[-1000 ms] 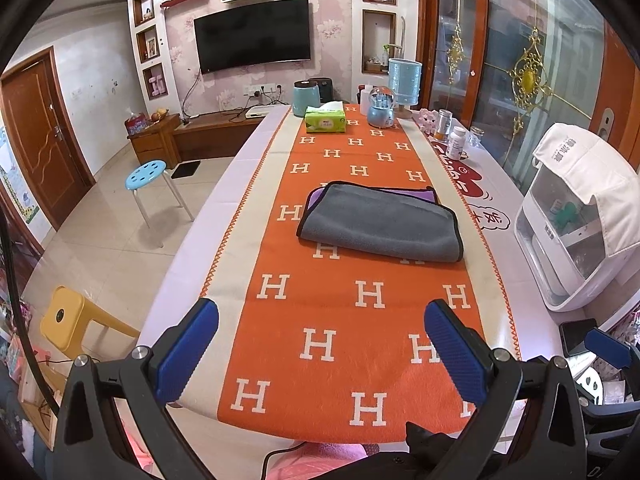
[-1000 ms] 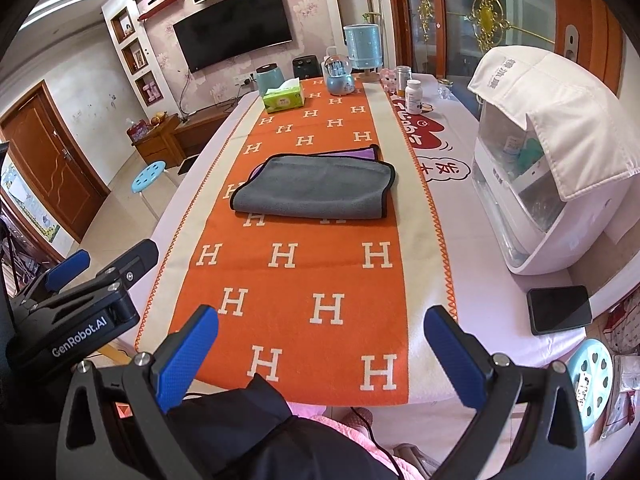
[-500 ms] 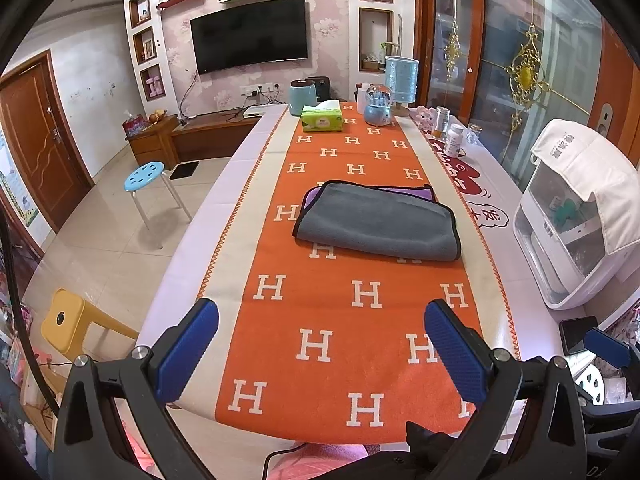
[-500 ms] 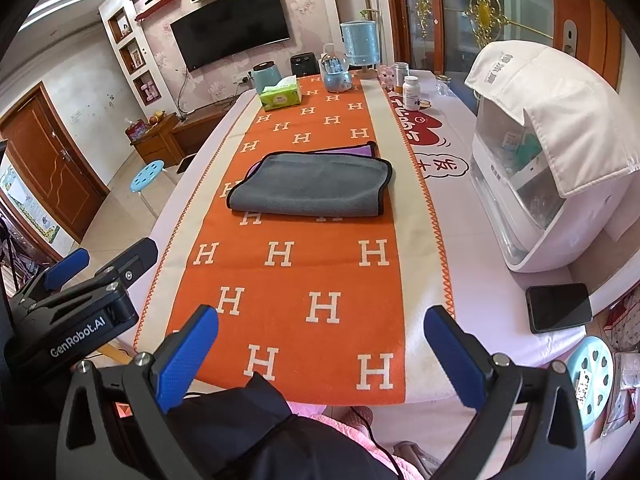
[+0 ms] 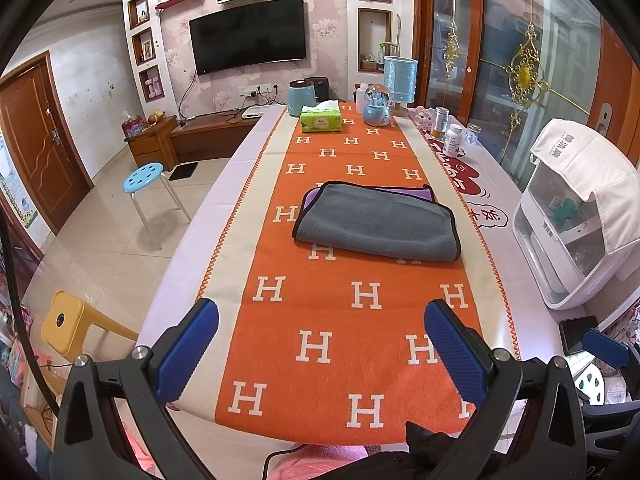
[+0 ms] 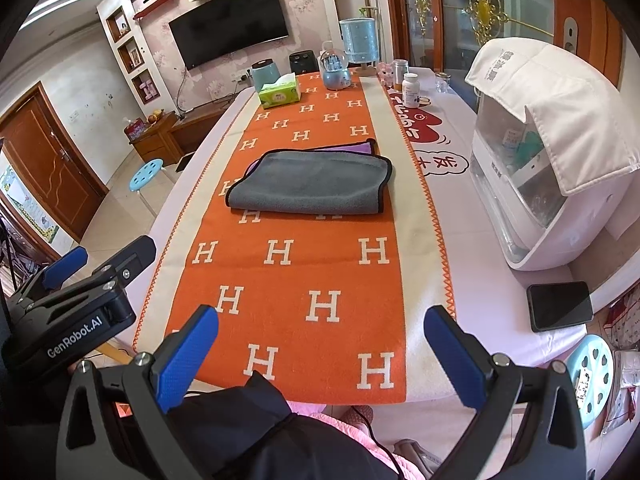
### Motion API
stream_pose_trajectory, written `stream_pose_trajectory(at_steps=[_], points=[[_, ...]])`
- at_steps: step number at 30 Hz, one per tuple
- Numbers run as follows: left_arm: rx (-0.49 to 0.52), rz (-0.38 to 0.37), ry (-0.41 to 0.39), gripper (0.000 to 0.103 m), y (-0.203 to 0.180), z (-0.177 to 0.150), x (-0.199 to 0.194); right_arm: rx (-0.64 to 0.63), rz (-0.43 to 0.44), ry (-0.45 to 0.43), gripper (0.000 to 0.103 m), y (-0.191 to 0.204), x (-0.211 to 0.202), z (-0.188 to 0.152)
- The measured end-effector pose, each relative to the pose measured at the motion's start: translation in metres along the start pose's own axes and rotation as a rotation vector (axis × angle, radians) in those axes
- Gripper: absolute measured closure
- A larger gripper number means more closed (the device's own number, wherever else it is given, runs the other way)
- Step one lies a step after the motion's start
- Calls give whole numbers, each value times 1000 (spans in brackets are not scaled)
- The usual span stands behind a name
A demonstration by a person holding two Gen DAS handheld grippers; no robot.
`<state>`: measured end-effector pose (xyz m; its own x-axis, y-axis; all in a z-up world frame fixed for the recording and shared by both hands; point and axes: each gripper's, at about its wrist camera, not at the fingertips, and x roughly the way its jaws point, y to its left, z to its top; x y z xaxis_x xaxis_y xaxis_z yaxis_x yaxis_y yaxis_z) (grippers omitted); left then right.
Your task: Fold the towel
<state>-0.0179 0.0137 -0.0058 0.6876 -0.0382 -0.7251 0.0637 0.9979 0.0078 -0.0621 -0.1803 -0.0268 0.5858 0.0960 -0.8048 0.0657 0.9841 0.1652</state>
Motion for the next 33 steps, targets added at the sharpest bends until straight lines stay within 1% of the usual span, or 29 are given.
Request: stream_pose_trajectory(at_steps=[33], points=[[0, 4, 1, 1, -3, 0, 0, 2, -1, 6, 0, -2, 2, -2]])
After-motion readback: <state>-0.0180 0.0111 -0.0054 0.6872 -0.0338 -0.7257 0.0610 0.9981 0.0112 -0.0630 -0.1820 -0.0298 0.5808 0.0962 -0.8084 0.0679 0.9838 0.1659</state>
